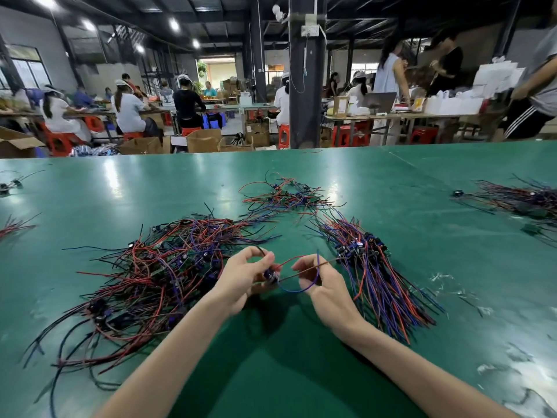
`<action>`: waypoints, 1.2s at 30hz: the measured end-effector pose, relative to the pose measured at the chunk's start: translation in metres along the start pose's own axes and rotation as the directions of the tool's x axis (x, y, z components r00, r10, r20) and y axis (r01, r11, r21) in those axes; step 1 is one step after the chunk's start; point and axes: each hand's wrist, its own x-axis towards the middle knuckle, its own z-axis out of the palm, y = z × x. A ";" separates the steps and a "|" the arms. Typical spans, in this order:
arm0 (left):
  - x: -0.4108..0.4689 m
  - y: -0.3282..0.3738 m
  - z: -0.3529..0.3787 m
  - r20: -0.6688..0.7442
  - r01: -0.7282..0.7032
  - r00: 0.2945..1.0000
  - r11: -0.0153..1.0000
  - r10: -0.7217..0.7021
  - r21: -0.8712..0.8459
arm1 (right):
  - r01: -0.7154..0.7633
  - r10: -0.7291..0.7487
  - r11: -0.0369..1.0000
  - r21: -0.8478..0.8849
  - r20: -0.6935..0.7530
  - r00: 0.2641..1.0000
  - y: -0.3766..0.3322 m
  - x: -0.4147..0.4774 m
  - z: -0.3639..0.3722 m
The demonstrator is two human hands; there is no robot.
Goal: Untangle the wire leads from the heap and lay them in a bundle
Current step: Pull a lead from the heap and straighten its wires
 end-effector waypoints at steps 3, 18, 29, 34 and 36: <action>-0.004 -0.005 0.001 0.036 -0.012 0.999 1.000 0.012 0.006 | -0.051 0.039 0.983 0.177 0.071 0.997 0.002 0.001 -0.002; -0.008 -0.013 0.009 0.011 -0.171 0.985 0.984 0.171 0.055 | -0.129 0.060 0.969 0.213 0.305 0.951 -0.005 0.000 -0.002; -0.014 -0.017 0.012 0.159 -0.314 0.946 0.920 0.282 0.237 | -0.226 0.187 0.929 0.292 0.156 0.970 0.004 0.004 0.000; -0.019 -0.016 0.010 0.371 -0.205 0.921 0.960 0.123 0.192 | -0.219 0.191 0.941 0.257 0.127 0.973 0.004 0.004 -0.005; -0.019 -0.015 0.009 0.392 -0.186 0.915 0.962 0.095 0.201 | -0.206 0.182 0.951 0.229 0.120 0.976 0.004 0.004 -0.006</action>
